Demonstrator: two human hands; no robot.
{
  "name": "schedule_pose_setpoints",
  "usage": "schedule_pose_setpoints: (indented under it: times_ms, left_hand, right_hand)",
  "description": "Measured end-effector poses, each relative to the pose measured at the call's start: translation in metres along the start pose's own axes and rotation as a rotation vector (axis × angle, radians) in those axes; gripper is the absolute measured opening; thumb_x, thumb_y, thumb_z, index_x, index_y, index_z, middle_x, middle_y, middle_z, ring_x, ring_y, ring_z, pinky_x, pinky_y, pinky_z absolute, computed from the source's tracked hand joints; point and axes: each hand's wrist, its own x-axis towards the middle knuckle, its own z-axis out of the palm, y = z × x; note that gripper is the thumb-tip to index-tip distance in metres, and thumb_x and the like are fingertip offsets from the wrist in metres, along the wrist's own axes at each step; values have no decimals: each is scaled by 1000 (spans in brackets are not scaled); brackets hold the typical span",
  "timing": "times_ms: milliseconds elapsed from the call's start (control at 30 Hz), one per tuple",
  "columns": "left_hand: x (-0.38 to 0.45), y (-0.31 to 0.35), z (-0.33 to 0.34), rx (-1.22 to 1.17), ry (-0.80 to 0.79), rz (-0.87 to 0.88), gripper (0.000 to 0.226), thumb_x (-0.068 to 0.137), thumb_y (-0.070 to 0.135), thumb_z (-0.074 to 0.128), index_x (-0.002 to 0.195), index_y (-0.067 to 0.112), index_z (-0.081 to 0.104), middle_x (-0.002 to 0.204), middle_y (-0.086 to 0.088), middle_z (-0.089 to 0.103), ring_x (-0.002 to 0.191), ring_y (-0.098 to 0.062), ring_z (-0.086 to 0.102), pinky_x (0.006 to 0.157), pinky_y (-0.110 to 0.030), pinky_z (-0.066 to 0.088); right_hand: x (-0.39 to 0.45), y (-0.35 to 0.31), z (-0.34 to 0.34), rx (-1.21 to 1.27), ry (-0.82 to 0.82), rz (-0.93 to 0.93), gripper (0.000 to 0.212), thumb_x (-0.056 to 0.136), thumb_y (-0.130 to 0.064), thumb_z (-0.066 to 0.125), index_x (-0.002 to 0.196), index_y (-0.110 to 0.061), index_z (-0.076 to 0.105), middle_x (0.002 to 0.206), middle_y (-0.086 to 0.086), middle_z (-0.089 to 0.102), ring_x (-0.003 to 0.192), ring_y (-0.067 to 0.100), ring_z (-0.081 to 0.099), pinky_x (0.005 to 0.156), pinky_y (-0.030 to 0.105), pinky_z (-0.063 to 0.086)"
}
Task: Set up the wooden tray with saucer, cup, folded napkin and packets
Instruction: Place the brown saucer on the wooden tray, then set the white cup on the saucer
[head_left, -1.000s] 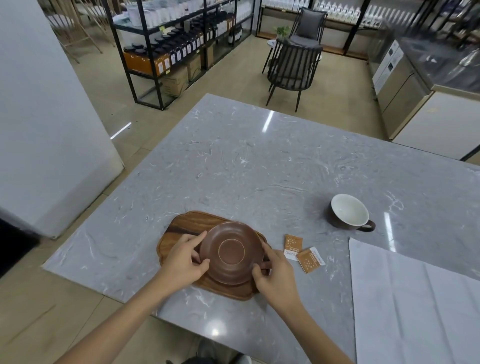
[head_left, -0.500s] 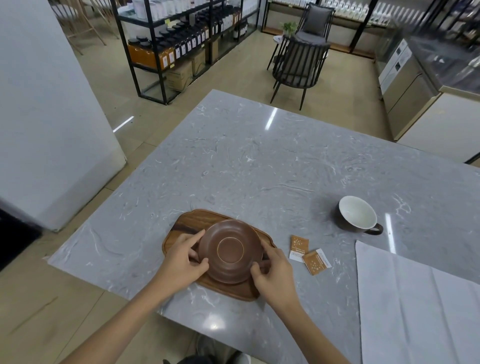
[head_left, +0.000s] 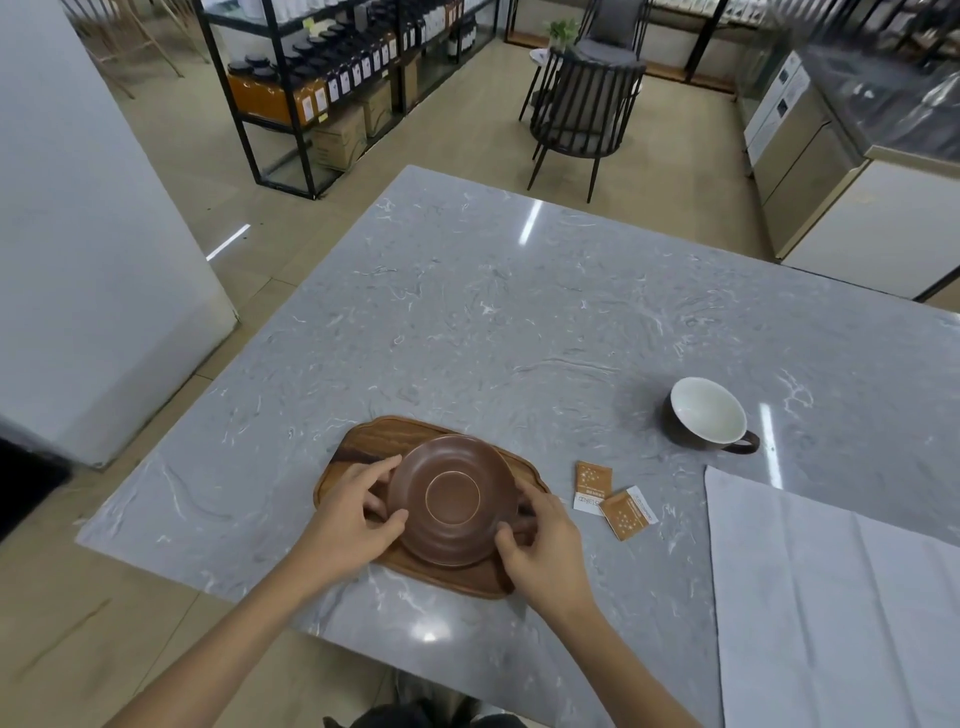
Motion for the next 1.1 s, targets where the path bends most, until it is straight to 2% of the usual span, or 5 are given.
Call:
schedule_pose_setpoints:
  times_ms: [267, 467, 600, 833, 1100]
  left_hand:
    - [56, 51, -4, 265, 80, 248, 53, 91, 44, 66, 138, 23, 56, 133, 5, 48, 126, -15, 44, 103, -37, 47]
    - [108, 127, 68, 112, -157, 367, 48, 89, 34, 71, 134, 25, 58, 125, 9, 57, 104, -5, 59, 88, -28, 55]
    - [126, 162, 126, 4, -275, 287, 55, 87, 34, 74, 138, 27, 53, 127, 9, 58, 100, -3, 64, 84, -19, 50]
    - [153, 196, 210, -212, -376, 65, 72, 83, 31, 81, 145, 26, 43, 137, 11, 50, 110, -14, 62, 94, -43, 58]
    - [165, 213, 258, -533, -353, -108, 41, 98, 23, 64, 135, 18, 49, 142, -2, 53, 109, -27, 67, 72, -27, 60]
  right_hand:
    - [23, 15, -74, 10, 209, 15, 27, 95, -29, 68, 121, -25, 68, 116, -8, 63, 93, -11, 64, 75, 6, 51]
    - [49, 50, -162, 3, 434, 106, 22, 96, -21, 62, 117, -22, 70, 114, -13, 69, 88, -3, 67, 74, 30, 61]
    - [62, 81, -206, -17, 532, 166, 18, 97, -15, 59, 113, -16, 67, 116, -4, 66, 88, 9, 68, 71, 24, 53]
    - [92, 129, -250, -195, 242, 267, 48, 100, -28, 59, 144, -11, 52, 140, 10, 56, 92, 17, 67, 86, 26, 45]
    - [107, 150, -262, 77, 104, 279, 21, 103, -26, 55, 117, -15, 68, 107, -2, 72, 102, 23, 72, 95, 49, 57]
